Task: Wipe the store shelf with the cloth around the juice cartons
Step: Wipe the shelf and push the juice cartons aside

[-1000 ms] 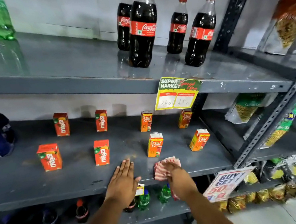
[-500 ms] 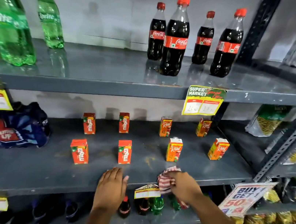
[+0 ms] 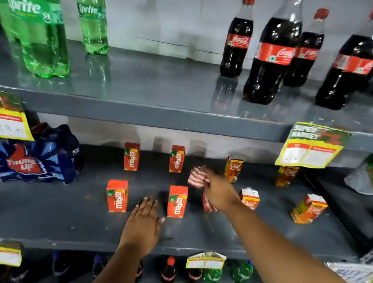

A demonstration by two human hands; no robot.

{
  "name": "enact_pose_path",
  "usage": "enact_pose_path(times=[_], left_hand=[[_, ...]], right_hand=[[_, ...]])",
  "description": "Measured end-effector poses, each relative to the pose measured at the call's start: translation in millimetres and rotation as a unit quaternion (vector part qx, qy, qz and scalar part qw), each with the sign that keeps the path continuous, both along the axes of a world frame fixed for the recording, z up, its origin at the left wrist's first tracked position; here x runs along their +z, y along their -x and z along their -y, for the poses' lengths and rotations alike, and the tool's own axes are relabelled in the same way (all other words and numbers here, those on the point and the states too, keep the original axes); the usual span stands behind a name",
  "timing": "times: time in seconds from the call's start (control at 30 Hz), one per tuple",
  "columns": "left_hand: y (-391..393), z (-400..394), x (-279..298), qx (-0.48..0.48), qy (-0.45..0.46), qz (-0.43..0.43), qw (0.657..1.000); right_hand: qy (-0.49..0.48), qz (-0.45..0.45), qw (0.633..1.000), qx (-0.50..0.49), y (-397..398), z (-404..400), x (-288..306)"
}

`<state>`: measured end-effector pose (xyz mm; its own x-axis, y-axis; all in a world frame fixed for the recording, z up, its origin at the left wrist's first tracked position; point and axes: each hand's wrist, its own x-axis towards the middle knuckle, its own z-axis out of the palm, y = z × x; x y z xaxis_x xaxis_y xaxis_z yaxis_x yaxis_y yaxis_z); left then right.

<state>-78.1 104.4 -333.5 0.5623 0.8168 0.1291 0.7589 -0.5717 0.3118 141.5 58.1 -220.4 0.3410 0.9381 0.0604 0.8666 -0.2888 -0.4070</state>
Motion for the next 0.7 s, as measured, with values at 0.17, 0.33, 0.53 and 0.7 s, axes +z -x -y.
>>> enact_pose_path(times=[0.17,0.33,0.53,0.7], left_hand=[[3.1,-11.0,-17.7,-0.009,-0.023,0.041,0.999],[3.5,-9.1,-15.0,-0.007,-0.017,0.052,0.999],[3.7,-11.1,-18.6,-0.007,-0.02,0.049,0.999],[3.5,-12.0,-23.2,-0.009,-0.019,0.04,0.999]], right_hand=[[0.029,0.007,0.998,-0.047,-19.7,-58.0,-18.2],[0.068,0.004,0.995,-0.072,-36.2,-102.9,-37.3],[0.138,0.087,0.987,0.0,-50.7,-119.5,-62.9],[0.146,0.164,0.975,0.034,-45.7,-110.7,-92.0]])
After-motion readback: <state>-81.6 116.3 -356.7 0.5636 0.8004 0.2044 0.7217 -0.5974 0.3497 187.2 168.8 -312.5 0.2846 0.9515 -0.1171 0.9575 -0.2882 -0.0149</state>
